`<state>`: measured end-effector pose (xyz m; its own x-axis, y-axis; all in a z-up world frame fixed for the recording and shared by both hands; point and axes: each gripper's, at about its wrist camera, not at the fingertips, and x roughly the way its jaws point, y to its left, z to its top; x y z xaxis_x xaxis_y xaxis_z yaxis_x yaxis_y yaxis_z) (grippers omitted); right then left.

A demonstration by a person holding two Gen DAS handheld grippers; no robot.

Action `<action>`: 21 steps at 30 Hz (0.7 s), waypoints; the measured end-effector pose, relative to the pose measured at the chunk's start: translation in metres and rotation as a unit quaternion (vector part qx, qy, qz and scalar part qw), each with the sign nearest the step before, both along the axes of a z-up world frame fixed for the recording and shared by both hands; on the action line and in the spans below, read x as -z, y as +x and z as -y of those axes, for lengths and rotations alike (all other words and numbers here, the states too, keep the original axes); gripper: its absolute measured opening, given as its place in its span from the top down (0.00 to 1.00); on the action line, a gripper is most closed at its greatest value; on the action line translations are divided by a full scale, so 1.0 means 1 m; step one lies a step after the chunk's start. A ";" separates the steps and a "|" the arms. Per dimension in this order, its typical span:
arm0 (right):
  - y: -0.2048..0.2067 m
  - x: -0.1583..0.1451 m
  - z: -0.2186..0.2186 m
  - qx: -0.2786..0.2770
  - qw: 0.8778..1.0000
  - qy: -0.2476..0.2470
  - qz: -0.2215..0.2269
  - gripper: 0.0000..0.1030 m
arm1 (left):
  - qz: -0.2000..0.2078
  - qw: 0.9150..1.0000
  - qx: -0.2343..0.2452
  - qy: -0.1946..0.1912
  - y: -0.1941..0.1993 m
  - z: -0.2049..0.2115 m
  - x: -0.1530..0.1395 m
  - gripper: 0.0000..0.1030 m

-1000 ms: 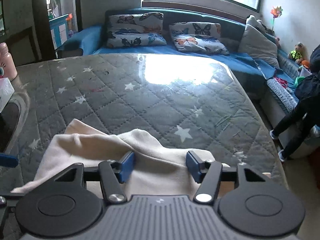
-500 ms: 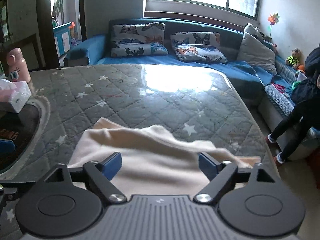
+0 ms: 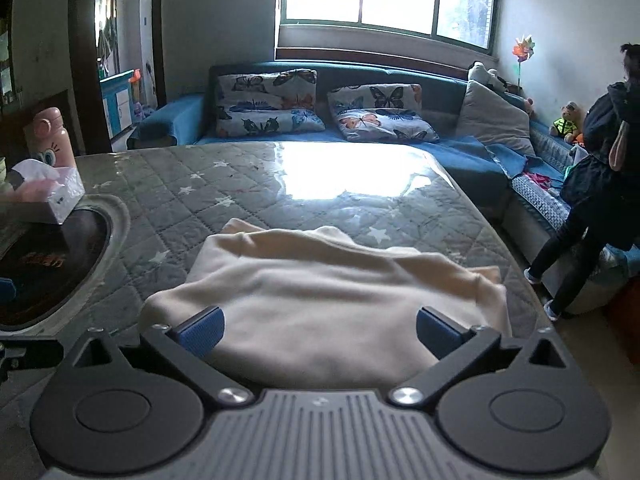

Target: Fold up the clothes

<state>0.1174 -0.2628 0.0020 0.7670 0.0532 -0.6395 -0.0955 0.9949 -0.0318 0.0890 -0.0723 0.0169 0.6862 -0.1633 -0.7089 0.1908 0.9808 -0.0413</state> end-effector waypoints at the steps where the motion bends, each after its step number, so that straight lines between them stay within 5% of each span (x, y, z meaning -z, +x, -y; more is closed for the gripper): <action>1: -0.004 0.001 -0.002 0.002 1.000 0.003 0.002 0.00 | 0.002 1.000 -0.002 0.002 -0.004 -0.003 0.000 0.00; 13: -0.052 0.008 -0.024 0.028 0.998 0.025 0.051 0.00 | 0.042 0.999 -0.021 -0.009 -0.052 -0.034 -0.004 0.00; 21: -0.065 0.017 -0.036 -0.004 1.000 0.009 0.010 0.00 | 0.023 0.998 -0.053 -0.014 -0.068 -0.040 0.012 0.00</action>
